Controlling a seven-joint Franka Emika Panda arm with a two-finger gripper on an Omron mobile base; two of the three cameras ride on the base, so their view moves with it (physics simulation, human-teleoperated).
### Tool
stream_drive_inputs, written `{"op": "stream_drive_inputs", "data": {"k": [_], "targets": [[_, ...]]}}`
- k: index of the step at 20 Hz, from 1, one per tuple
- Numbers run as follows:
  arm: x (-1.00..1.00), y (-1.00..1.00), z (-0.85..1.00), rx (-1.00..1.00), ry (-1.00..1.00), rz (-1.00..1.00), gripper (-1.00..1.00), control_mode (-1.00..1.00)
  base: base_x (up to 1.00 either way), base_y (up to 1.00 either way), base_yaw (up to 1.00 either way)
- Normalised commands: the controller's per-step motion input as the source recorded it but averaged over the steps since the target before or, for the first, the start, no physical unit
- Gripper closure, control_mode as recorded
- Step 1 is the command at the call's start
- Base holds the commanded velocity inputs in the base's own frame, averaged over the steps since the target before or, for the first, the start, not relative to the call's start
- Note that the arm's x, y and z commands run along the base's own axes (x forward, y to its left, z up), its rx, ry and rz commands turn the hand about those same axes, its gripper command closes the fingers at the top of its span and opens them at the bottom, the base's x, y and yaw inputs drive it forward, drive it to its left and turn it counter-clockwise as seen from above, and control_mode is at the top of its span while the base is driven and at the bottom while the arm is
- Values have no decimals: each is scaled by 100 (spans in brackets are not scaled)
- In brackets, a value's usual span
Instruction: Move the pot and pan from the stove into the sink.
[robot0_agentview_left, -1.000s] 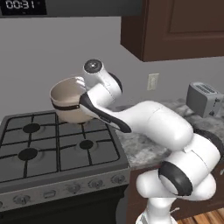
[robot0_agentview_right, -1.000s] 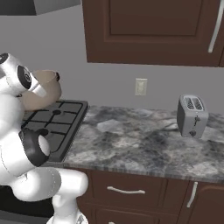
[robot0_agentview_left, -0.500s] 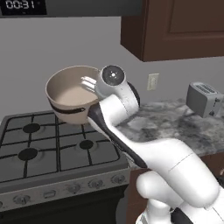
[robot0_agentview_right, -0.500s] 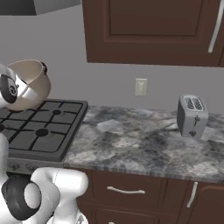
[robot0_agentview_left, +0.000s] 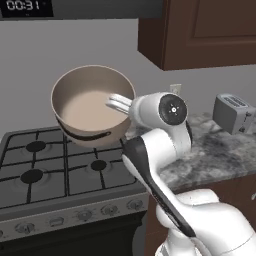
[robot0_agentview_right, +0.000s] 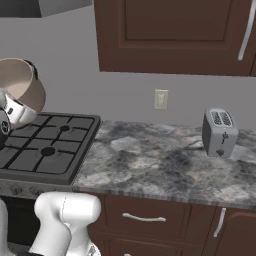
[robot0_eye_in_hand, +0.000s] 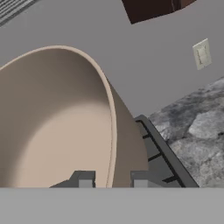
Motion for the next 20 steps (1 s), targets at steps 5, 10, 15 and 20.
{"op": "stream_drive_inputs", "data": {"k": [5, 10, 15, 20], "targets": [[-95, -20, 35, 2, -12, 11, 100, -100, 0, 0, 0], [-97, -21, 34, 5, -7, 9, 100, -100, 0, 0, 0], [-44, -17, 20, 8, -3, 6, 100, -100, 0, 0, 0], [0, 0, 0, 0, 0, 0, 100, -100, 0, 0, 0]]}}
